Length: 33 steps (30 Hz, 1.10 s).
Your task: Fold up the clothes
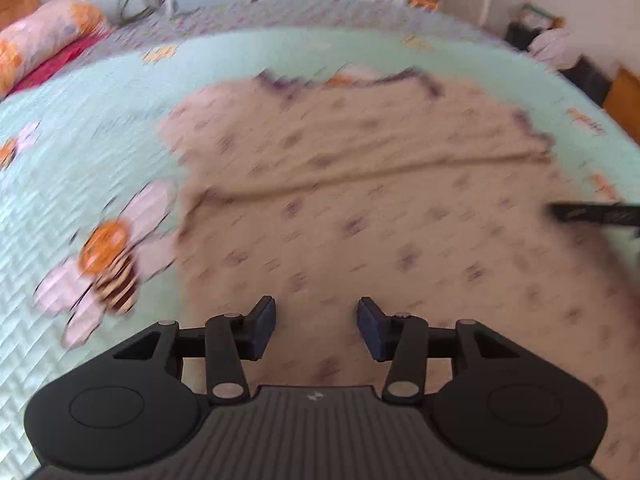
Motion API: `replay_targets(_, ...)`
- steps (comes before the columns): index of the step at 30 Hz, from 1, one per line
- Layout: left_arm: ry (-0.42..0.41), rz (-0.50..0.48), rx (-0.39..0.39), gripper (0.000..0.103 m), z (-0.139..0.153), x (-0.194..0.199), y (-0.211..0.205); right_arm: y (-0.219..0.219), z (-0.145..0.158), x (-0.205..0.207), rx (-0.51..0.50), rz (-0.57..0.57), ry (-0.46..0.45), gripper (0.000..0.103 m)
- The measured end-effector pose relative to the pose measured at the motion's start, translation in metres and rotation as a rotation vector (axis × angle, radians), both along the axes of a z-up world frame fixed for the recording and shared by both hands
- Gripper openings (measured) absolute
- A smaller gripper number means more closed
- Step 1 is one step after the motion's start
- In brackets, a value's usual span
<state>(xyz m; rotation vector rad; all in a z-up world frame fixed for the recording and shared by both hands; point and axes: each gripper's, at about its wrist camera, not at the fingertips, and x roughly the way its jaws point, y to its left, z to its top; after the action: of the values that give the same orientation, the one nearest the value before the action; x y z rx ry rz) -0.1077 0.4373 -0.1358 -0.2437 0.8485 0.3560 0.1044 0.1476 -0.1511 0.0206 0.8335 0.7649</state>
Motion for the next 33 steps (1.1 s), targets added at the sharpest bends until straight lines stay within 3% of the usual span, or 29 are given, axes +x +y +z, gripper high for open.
replay_targets(2, -0.035, 0.045, -0.055, 0.038, 0.005, -0.022, 0.020, -0.041, 0.011, 0.003, -0.042, -0.109, -0.047, 0.002)
replay_targets(3, -0.041, 0.061, -0.059, 0.040, 0.008, -0.023, 0.023, -0.061, 0.017, 0.004, -0.064, -0.164, -0.074, 0.007)
replay_targets(5, -0.044, 0.088, -0.030, 0.042, 0.017, -0.011, 0.020, -0.074, 0.034, -0.003, 0.017, -0.155, -0.086, 0.007)
replay_targets(7, -0.065, 0.045, -0.031, 0.045, 0.022, 0.013, 0.006, -0.053, 0.040, -0.013, 0.092, -0.100, -0.043, 0.013)
replay_targets(8, -0.052, 0.013, -0.030, 0.046, 0.019, 0.025, -0.002, -0.034, 0.036, -0.019, 0.107, -0.067, -0.014, 0.025)
replay_targets(10, 0.006, -0.039, 0.002, 0.048, 0.007, 0.044, -0.016, 0.007, 0.024, -0.031, 0.095, 0.025, 0.034, 0.026)
replay_targets(12, 0.012, -0.013, 0.018, 0.049, 0.003, 0.026, -0.006, 0.027, 0.002, -0.041, -0.019, 0.102, 0.012, 0.023)
replay_targets(13, 0.007, 0.006, 0.015, 0.049, 0.002, 0.013, 0.001, 0.019, -0.002, -0.044, -0.012, 0.105, -0.013, 0.011)
replay_targets(14, 0.004, 0.029, 0.012, 0.048, 0.003, -0.003, 0.008, -0.001, -0.002, -0.041, -0.008, 0.063, -0.015, 0.000)
replay_targets(16, 0.020, 0.089, 0.028, 0.049, 0.007, -0.038, 0.021, -0.043, 0.003, -0.036, -0.032, -0.053, -0.019, 0.000)
replay_targets(18, 0.027, 0.162, 0.053, 0.049, 0.014, -0.063, 0.025, -0.073, 0.020, -0.051, -0.091, -0.110, -0.090, 0.009)
replay_targets(20, -0.007, 0.173, 0.028, 0.049, 0.021, -0.069, 0.013, -0.082, 0.036, -0.079, -0.047, -0.075, -0.124, 0.023)
replay_targets(21, -0.031, 0.137, 0.016, 0.049, 0.023, -0.065, -0.001, -0.085, 0.044, -0.093, -0.017, -0.053, -0.137, 0.026)
replay_targets(23, -0.060, 0.034, 0.015, 0.050, 0.022, -0.048, -0.038, -0.065, 0.037, -0.112, 0.004, 0.005, -0.102, 0.043)
replay_targets(25, -0.027, -0.041, 0.058, 0.051, 0.011, -0.045, -0.062, -0.043, 0.026, -0.128, 0.020, 0.064, -0.057, 0.043)
replay_targets(27, 0.017, -0.100, 0.110, 0.054, -0.003, -0.046, -0.081, -0.039, 0.010, -0.131, -0.055, 0.065, -0.024, 0.043)
replay_targets(28, 0.019, -0.096, 0.100, 0.058, -0.006, -0.055, -0.079, -0.053, 0.008, -0.131, -0.071, 0.048, -0.026, 0.036)
replay_targets(30, -0.012, -0.026, 0.013, 0.059, -0.003, -0.086, -0.054, -0.090, 0.011, -0.129, -0.084, 0.004, -0.045, 0.031)
replay_targets(31, -0.029, -0.004, -0.028, 0.051, 0.002, -0.100, -0.044, -0.108, 0.012, -0.128, -0.091, -0.018, -0.054, 0.030)
replay_targets(33, -0.021, 0.057, -0.010, 0.053, 0.013, -0.118, -0.038, -0.137, 0.024, -0.135, -0.125, -0.087, -0.067, 0.034)
